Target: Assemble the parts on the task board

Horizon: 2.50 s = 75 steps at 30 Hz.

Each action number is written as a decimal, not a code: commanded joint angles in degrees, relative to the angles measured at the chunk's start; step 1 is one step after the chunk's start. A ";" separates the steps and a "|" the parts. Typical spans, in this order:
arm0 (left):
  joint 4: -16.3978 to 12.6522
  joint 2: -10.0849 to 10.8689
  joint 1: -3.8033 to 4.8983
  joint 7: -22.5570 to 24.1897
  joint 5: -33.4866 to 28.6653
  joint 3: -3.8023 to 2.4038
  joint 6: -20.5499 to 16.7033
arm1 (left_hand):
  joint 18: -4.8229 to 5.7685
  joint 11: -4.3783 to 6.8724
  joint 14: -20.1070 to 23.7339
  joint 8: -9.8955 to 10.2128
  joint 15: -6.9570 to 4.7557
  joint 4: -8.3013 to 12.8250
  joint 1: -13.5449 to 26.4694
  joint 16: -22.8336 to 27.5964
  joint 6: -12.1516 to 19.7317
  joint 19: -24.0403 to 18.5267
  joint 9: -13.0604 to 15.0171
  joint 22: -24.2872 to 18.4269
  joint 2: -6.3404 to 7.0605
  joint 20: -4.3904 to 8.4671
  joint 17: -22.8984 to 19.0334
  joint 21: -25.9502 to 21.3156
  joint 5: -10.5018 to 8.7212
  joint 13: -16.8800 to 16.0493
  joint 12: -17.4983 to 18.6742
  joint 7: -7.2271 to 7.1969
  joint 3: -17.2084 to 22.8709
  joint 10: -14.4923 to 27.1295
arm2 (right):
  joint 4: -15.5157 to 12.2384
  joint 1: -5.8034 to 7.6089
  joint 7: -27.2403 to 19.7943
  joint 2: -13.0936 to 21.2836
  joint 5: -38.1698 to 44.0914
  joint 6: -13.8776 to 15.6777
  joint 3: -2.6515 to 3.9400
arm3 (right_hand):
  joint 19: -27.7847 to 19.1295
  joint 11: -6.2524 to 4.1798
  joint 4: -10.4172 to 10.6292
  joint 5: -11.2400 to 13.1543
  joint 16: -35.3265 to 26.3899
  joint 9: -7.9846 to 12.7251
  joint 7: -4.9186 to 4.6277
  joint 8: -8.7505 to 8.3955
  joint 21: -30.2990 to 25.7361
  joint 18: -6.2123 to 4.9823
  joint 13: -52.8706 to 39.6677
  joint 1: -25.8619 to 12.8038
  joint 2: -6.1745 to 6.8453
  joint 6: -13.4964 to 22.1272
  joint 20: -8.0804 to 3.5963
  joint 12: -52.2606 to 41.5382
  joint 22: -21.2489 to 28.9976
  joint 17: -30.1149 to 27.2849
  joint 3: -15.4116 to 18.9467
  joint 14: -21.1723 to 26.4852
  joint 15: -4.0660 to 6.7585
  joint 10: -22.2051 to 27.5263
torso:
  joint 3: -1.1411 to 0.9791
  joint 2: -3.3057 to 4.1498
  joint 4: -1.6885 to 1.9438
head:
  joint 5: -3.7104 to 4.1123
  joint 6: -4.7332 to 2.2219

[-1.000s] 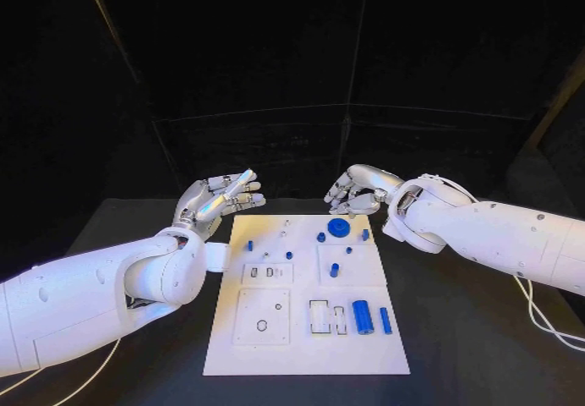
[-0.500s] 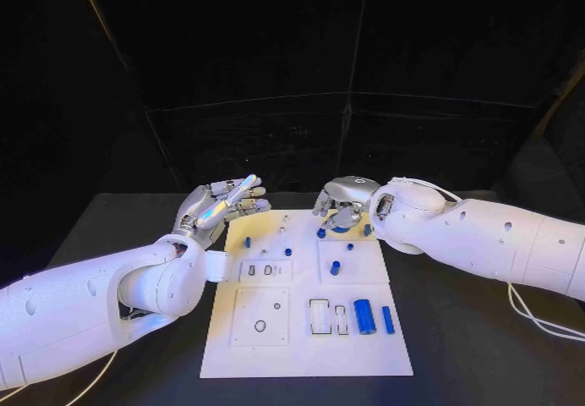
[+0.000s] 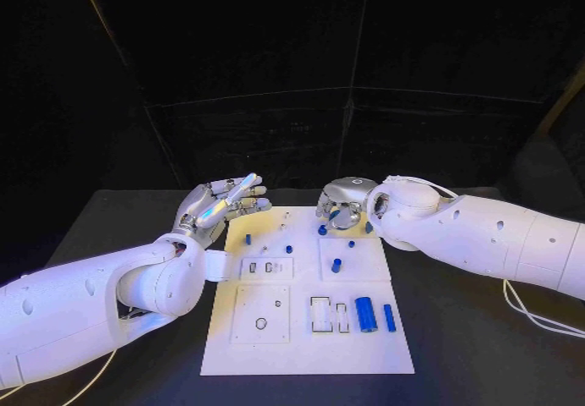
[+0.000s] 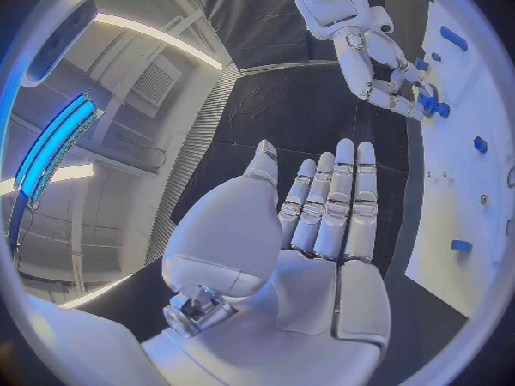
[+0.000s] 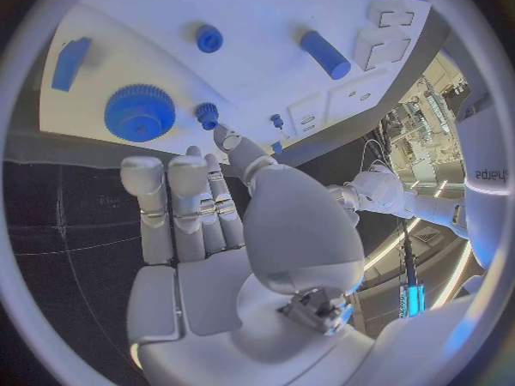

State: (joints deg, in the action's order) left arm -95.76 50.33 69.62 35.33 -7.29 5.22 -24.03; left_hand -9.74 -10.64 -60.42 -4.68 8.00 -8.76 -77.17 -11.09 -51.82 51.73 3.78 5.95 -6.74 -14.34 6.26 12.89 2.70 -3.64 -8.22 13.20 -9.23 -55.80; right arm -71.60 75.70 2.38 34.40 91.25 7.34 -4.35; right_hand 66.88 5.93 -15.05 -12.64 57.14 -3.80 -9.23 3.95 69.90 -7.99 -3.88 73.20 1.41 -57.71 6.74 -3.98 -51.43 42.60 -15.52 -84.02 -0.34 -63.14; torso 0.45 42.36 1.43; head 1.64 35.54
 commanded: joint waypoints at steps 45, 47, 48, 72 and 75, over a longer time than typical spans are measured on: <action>-0.18 0.20 0.18 0.30 0.33 -0.06 0.99 | -0.78 0.01 -0.36 0.16 -0.03 0.67 -0.48 0.10 -0.71 0.63 0.01 -0.15 -0.09 -0.02 0.08 0.19 0.30 -0.01 -0.17 0.46 0.00 -0.26 | 5.47 -1.08 -0.15 -3.89 1.00 -3.99 -0.02 | 4.27 -0.37 2.10 3.66 9.81 -0.24 -0.31 0.31 6.79 1.99 -0.01 -0.37 -2.41 -3.30 0.07 -1.04 -9.38 8.73 -7.34 -0.75 -0.23 -3.18 | -0.01 0.16 0.00 | -0.46 1.34; -0.16 0.22 0.18 0.29 0.33 -0.06 1.00 | -0.78 0.01 -0.36 0.16 -0.03 0.67 -0.48 0.10 -0.71 0.63 0.01 -0.15 -0.09 -0.02 0.08 0.19 0.30 -0.01 -0.17 0.46 0.00 -0.26 | 5.55 -1.12 -0.07 -3.98 1.00 -2.70 -0.02 | 4.69 -0.48 2.23 4.71 10.26 -0.28 -0.19 0.41 7.27 2.12 -0.09 0.18 -3.07 -3.73 -0.01 -1.24 -10.16 9.10 -8.38 -0.77 -0.08 -3.81 | 0.00 0.15 -0.01 | -0.47 1.34; -0.15 0.22 0.18 0.29 0.33 -0.06 1.00 | -0.78 0.01 -0.36 0.16 -0.03 0.67 -0.48 0.10 -0.71 0.63 0.01 -0.15 -0.09 -0.02 0.08 0.19 0.30 -0.01 -0.17 0.46 0.00 -0.26 | 5.51 -1.13 -0.11 -3.95 1.00 -2.08 -0.02 | 4.88 -0.59 2.23 5.16 10.48 -0.30 -0.17 0.46 7.52 2.18 -0.14 0.59 -3.47 -3.97 -0.08 -1.36 -10.54 9.25 -9.13 -0.76 -0.02 -4.16 | 0.00 0.12 -0.03 | -0.49 1.36; 0.56 0.04 0.23 0.35 0.33 -0.06 1.16 | -0.78 0.01 -0.40 0.18 -0.03 0.76 -0.51 0.15 -0.77 0.68 0.01 -0.17 -0.11 -0.01 0.09 0.15 0.30 -0.01 -0.14 0.46 0.02 -0.28 | 7.78 -1.16 -2.07 -6.64 -3.09 11.96 0.12 | 5.61 -0.63 2.51 5.91 11.60 -0.21 -0.20 0.24 8.73 2.48 -0.09 0.63 -1.96 -4.44 -0.19 -1.10 -12.30 9.78 -11.38 -0.64 -0.02 -4.55 | -0.08 0.23 0.11 | -0.99 0.66; 0.66 -0.09 0.24 0.34 0.33 -0.06 1.19 | -0.78 0.01 -0.40 0.18 -0.03 0.76 -0.51 0.15 -0.77 0.68 0.01 -0.17 -0.11 -0.01 0.09 0.15 0.30 -0.01 -0.14 0.46 0.02 -0.28 | 9.21 -1.15 -2.36 -7.97 -3.26 11.86 0.13 | 5.60 -0.60 2.57 5.94 11.63 -0.20 -0.23 0.20 8.75 2.49 -0.07 0.56 -1.86 -4.39 -0.17 -1.05 -12.31 9.77 -11.43 -0.63 -0.05 -4.50 | -0.06 0.19 0.13 | -1.04 0.68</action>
State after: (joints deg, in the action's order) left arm -95.12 50.32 69.74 35.21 -7.28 5.22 -23.68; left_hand -9.72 -10.65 -60.41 -4.67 8.00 -8.44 -77.17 -11.09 -52.21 52.09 3.77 5.87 -6.74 -14.39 6.27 12.88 2.70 -3.63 -8.21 13.19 -9.23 -55.80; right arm -62.79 74.41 1.03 26.73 88.84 17.14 -4.28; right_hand 72.10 5.01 -12.50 -6.97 68.44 -4.05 -9.29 4.31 78.28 -6.20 -4.01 73.80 -0.97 -62.07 6.44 -5.25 -63.68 52.29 -26.70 -83.94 -0.41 -67.78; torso 0.39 42.54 1.53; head 0.65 36.20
